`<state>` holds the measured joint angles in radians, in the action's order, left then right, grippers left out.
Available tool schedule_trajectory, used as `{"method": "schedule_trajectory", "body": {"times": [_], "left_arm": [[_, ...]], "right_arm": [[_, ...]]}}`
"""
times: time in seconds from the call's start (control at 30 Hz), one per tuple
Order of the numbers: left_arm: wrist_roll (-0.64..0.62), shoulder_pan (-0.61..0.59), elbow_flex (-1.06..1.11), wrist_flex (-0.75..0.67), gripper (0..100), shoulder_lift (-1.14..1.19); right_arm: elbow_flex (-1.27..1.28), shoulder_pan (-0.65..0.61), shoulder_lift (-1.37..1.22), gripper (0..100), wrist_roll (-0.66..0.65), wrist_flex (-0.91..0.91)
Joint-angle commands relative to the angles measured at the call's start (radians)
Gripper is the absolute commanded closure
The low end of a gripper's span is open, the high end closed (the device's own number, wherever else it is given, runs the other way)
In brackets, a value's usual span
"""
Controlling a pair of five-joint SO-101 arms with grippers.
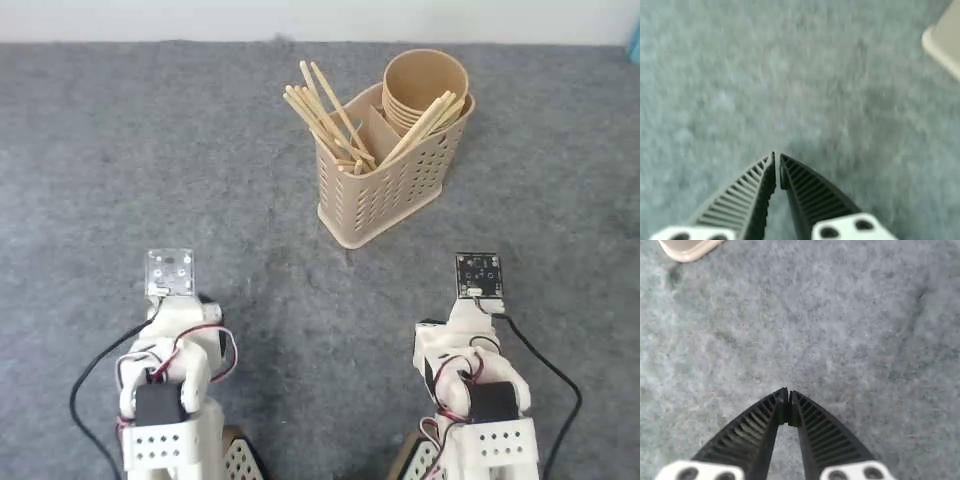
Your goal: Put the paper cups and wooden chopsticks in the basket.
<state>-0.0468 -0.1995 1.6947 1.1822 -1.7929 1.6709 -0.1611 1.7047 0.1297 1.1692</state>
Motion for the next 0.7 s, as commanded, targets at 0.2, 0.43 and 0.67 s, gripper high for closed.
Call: {"method": "schedule_trajectory", "body": {"times": [0.2,0.43,0.67], "left_arm": [[0.0,-0.02,-0.01,0.072,99,-0.011],[0.0,-0.021,-0.01,0.072,99,-0.011],[0.0,-0.021,-0.01,0.072,99,-0.011]], "right_arm": [[0.0,0.012,0.018,99.1,0.02,0.09],[-0.002,0.012,0.018,99.1,0.02,0.102],[-0.002,0.012,0.018,99.0,0.018,0.102]]}}
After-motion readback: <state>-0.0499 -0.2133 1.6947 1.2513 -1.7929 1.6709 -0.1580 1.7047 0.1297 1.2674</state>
